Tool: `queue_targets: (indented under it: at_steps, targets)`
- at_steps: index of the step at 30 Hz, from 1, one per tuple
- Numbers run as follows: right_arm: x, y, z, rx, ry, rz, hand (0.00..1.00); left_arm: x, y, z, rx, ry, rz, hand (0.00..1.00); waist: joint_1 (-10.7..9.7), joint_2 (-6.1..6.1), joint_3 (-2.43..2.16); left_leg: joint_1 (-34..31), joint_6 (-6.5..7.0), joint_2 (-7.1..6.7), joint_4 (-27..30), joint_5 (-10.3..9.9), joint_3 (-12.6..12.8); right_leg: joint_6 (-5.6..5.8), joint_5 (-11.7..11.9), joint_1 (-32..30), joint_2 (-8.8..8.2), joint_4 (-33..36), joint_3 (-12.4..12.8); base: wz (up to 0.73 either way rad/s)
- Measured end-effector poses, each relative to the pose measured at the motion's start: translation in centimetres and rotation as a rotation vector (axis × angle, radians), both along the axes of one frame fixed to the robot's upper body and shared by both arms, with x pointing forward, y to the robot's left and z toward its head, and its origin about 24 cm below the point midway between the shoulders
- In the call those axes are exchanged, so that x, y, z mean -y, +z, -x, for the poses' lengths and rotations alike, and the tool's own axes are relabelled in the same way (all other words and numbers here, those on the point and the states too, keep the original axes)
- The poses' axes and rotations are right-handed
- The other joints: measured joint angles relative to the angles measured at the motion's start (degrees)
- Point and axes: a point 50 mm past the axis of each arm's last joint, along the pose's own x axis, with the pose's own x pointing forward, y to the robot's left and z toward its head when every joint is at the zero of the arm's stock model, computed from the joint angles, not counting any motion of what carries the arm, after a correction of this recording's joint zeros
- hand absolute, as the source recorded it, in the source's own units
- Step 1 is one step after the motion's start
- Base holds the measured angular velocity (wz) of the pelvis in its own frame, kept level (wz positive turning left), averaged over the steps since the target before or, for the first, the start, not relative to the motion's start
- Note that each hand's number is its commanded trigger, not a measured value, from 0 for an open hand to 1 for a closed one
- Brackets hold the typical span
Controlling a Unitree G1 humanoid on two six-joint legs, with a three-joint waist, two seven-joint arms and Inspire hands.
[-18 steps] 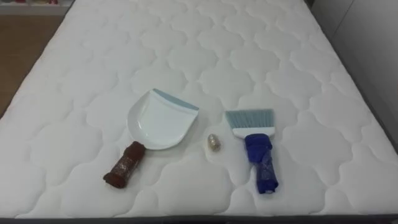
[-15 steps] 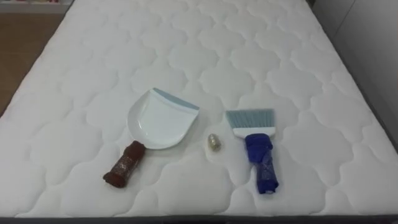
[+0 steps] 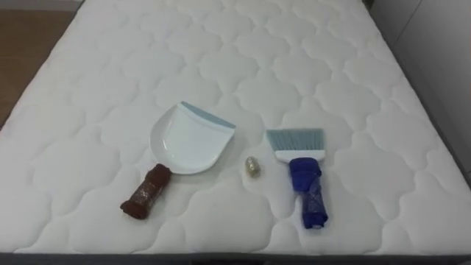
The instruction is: Clean bed
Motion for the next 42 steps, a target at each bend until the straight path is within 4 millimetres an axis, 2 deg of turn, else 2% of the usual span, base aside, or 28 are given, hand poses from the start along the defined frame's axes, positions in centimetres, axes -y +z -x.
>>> queue_targets:
  at_steps: [3,9,13,14,20,26,32,36,39,42]
  targets:
    - [0.1,0.0,0.0,0.002,0.000,0.009,0.00,-0.4,0.3,-0.6,0.069,0.066,-0.039,0.00,0.1,0.14,0.02,0.0,0.00,0.01,0.0,0.0,-0.1,0.00,0.0,-0.1,0.04,-0.1,-0.1,0.00]
    - [0.2,0.1,0.1,0.007,0.004,0.011,0.00,-1.9,1.2,-1.6,0.235,0.313,-0.109,0.00,0.4,0.59,0.06,0.7,0.00,0.00,-0.2,0.0,-0.3,0.00,0.0,0.2,0.05,0.0,0.1,-0.01]
    - [0.4,0.1,0.3,0.013,0.008,0.025,0.00,-2.8,2.7,-4.4,0.439,0.398,-0.182,0.00,1.5,1.04,0.18,0.9,-0.01,0.05,-0.6,0.0,-0.2,-0.02,0.0,-0.2,0.05,0.2,0.0,0.00]
    - [0.5,0.1,0.2,0.016,0.010,0.026,0.00,-3.0,3.2,-5.2,0.491,0.405,-0.200,0.00,1.7,1.22,0.08,0.9,-0.01,0.03,-1.0,0.0,-0.5,-0.02,0.0,-0.3,0.04,0.2,0.0,0.04]
    - [0.5,0.2,-0.1,0.046,0.015,0.024,0.00,-3.7,5.9,-8.2,0.726,0.420,-0.301,0.00,1.4,1.55,-0.03,1.0,-0.01,-0.06,-0.9,0.0,-0.9,-0.01,0.0,0.0,0.03,0.3,-0.2,0.01]
    - [0.4,0.3,-0.2,0.059,0.024,0.015,0.00,-3.1,8.5,-11.5,0.955,0.399,-0.296,0.00,1.0,1.42,-0.12,1.2,0.01,-0.19,-0.9,0.1,-1.5,-0.01,0.0,0.4,0.01,0.2,-0.1,0.02]
    - [0.3,0.3,-0.4,0.060,0.036,0.012,0.00,-2.5,10.0,-13.7,1.056,0.365,-0.282,0.00,0.0,0.82,0.18,0.9,0.01,-0.20,-0.8,0.1,-1.2,-0.01,0.0,-0.1,0.00,0.2,0.0,0.00]
    - [0.3,0.3,-0.5,0.060,0.033,0.011,0.00,-2.0,10.9,-15.2,1.100,0.303,-0.261,0.00,-0.1,0.81,0.22,0.4,0.01,-0.22,-0.7,0.1,-1.1,0.00,0.0,-0.4,-0.02,0.2,0.0,-0.01]
    - [0.3,0.3,-0.8,0.065,0.034,0.011,0.00,-1.2,11.5,-16.3,1.138,0.266,-0.229,0.00,-0.5,1.23,0.45,-0.2,0.01,-0.19,-0.1,0.1,-1.1,-0.03,0.1,-1.2,-0.04,0.6,0.1,-0.01]
    - [0.3,0.4,-1.4,0.071,0.034,0.009,0.00,-0.5,11.8,-17.2,1.155,0.236,-0.201,0.00,-1.0,1.75,0.36,-1.6,0.01,-0.08,-0.1,0.1,-1.1,-0.07,0.1,-2.6,-0.02,1.1,-0.1,0.02]
